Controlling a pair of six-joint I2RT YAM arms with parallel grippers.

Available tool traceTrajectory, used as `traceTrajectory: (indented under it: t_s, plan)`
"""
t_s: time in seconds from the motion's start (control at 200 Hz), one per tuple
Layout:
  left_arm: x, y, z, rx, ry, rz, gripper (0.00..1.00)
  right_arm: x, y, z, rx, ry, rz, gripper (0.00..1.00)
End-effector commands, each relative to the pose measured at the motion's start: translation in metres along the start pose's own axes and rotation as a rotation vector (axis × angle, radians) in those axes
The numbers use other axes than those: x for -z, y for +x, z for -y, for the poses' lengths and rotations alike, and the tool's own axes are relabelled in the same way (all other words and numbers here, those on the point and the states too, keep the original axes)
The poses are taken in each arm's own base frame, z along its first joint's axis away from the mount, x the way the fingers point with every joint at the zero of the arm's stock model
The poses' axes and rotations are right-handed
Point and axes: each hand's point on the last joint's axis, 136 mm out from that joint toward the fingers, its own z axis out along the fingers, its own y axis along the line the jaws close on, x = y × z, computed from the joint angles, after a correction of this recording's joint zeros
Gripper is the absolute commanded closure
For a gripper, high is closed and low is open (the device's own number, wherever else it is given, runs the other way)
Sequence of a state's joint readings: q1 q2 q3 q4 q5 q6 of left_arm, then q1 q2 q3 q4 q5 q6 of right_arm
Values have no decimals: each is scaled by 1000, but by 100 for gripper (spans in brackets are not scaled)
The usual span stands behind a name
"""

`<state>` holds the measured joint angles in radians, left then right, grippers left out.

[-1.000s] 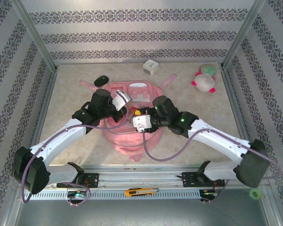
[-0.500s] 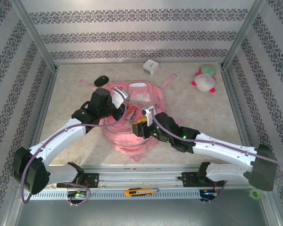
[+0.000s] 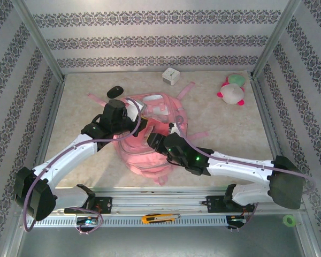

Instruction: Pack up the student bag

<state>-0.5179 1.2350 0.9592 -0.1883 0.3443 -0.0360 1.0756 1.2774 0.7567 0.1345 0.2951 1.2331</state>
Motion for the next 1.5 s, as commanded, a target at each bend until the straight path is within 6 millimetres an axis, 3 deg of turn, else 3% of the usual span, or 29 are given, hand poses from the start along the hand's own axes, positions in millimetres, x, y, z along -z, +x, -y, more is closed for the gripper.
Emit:
traceTrajectory:
  t_s: [0.0, 0.315, 0.585, 0.779, 0.864, 0.944, 1.159, 1.324, 1.499]
  plan:
    - [22, -51, 22, -18, 68, 196, 100, -7, -5, 11, -49, 41, 41, 56]
    - [21, -61, 28, -30, 97, 227, 100, -28, 7, 16, -81, 77, 22, 68]
    - [18, -64, 34, -30, 126, 238, 100, -63, 6, -6, -64, 24, 26, 77]
    - [16, -62, 32, -31, 112, 233, 100, -84, -10, -23, -16, -23, 59, 79]
    - [15, -57, 28, -38, 88, 218, 100, -76, -11, -26, 12, -35, 62, 76]
    - [13, -52, 23, -41, 62, 205, 100, -63, -7, -17, 34, -20, 47, 71]
    - [7, -38, 16, -71, 28, 161, 100, -1, -3, 13, 101, 3, -10, 59]
    - [3, -20, 17, -111, 43, 110, 99, 46, -32, 24, 226, 37, 51, 54]
    - [0, 12, 36, -254, 156, 46, 97, 62, -62, 32, 247, 44, 7, 45]
